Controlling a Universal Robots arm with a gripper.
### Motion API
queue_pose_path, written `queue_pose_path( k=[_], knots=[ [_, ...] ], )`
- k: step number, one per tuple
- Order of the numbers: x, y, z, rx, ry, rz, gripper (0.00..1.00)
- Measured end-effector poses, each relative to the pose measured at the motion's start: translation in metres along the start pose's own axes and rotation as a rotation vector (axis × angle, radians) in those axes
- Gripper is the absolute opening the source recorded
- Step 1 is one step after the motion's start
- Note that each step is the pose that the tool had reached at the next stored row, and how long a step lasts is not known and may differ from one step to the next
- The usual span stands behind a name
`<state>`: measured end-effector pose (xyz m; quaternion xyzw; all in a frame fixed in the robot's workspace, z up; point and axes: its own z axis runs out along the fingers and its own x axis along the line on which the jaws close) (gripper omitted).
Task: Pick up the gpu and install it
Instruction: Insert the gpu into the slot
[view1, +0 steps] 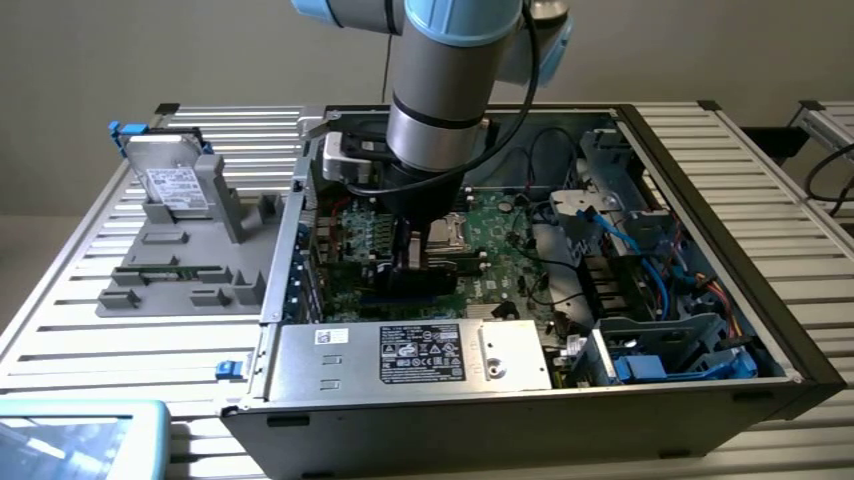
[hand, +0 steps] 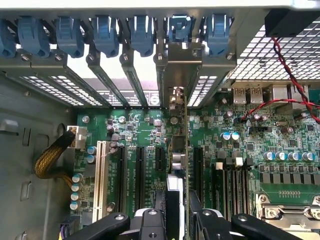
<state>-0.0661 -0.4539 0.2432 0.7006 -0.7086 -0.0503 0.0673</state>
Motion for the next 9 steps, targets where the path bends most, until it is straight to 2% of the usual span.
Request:
queue_pose_path(
  k=[9],
  knots=[
    [0.0001,0.0,0.0001,-0.0015,-0.0037,0.021,0.29]
  ],
)
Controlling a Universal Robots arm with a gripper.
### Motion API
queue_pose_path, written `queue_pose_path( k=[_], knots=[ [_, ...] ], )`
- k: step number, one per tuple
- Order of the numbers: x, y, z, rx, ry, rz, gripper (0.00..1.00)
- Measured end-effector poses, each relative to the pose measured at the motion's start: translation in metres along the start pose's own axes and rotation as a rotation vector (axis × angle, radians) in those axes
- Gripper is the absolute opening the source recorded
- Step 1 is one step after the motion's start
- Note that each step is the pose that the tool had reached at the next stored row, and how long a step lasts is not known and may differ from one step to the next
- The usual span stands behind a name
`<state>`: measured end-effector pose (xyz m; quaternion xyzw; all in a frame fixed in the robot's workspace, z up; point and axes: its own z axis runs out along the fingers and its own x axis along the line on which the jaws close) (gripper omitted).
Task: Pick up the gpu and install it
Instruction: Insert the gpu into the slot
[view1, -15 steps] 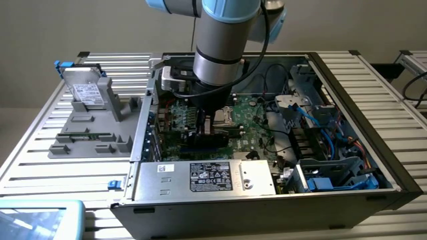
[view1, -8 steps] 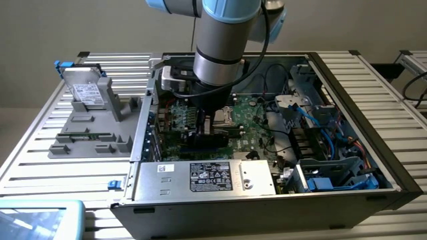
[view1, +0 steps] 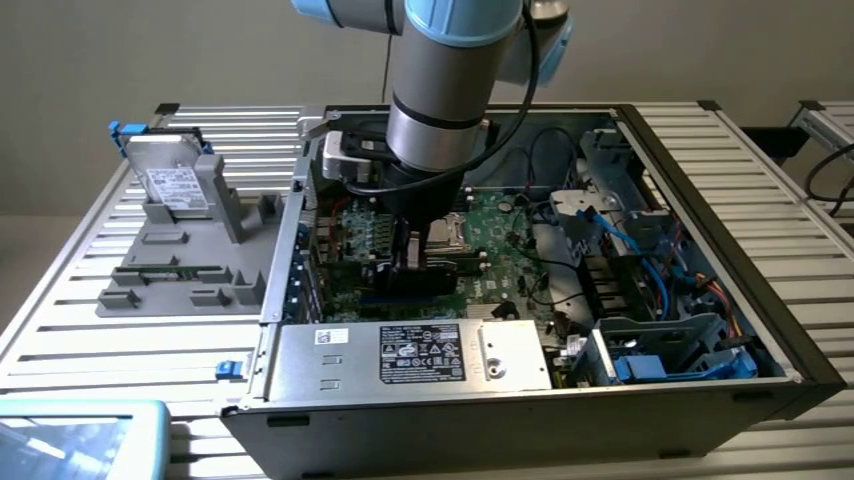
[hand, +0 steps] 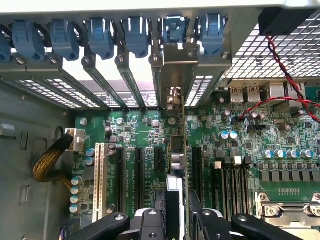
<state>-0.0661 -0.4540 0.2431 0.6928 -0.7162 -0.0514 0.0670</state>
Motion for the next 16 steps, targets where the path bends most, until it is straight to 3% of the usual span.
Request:
queue_pose_path(
  k=[16],
  knots=[
    [0.0004,0.0,0.0,0.0006,0.003,-0.026,0.29]
  ],
)
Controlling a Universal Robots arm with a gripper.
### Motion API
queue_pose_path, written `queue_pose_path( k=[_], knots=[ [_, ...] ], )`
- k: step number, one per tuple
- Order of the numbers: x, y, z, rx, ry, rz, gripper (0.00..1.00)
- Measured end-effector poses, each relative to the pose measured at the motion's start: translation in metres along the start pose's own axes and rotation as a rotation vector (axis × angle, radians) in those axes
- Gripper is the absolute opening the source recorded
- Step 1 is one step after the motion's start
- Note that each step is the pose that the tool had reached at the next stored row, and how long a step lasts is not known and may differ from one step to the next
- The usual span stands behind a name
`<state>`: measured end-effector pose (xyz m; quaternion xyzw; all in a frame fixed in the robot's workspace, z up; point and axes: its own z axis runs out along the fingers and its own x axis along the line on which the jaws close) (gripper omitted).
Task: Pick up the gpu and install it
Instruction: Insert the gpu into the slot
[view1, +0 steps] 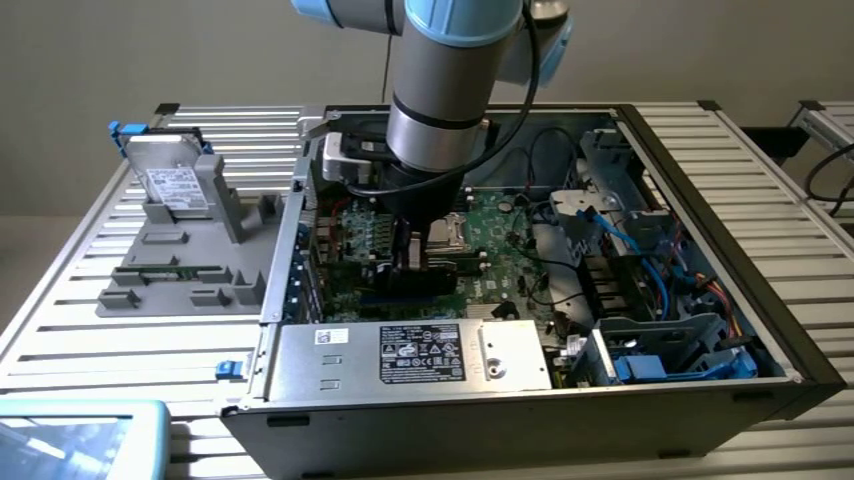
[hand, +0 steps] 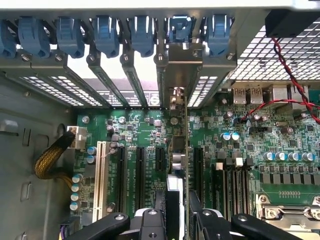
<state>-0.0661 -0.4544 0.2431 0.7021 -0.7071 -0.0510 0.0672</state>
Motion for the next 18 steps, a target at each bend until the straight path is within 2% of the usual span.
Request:
queue_pose_path(
  k=[18],
  knots=[
    [0.0,-0.0001,0.0007,0.0004,0.0029,-0.017,0.29]
  ],
)
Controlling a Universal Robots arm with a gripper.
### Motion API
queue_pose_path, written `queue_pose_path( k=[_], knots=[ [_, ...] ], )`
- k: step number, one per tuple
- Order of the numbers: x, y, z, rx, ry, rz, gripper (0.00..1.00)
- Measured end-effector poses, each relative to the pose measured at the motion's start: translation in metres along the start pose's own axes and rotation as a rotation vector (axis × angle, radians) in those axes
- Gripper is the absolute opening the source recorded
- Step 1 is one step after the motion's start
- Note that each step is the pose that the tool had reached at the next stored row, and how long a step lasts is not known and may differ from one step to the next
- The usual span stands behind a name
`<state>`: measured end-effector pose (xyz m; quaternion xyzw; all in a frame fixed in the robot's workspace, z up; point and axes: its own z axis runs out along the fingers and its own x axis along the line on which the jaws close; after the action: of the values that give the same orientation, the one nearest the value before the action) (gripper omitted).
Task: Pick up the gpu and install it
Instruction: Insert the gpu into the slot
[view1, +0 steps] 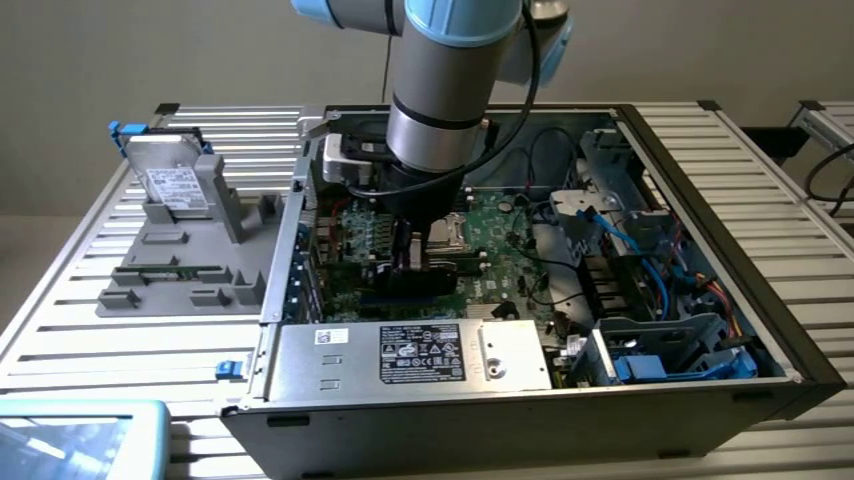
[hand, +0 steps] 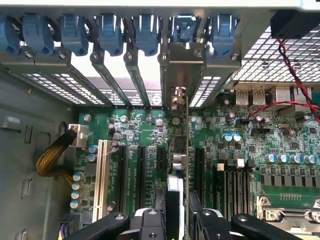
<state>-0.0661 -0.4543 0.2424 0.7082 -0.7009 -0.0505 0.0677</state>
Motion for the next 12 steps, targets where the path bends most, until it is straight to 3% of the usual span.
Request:
queue_pose_path(
  k=[12],
  knots=[
    [0.0,-0.0002,0.0013,0.0,0.0001,0.0,0.29]
  ],
)
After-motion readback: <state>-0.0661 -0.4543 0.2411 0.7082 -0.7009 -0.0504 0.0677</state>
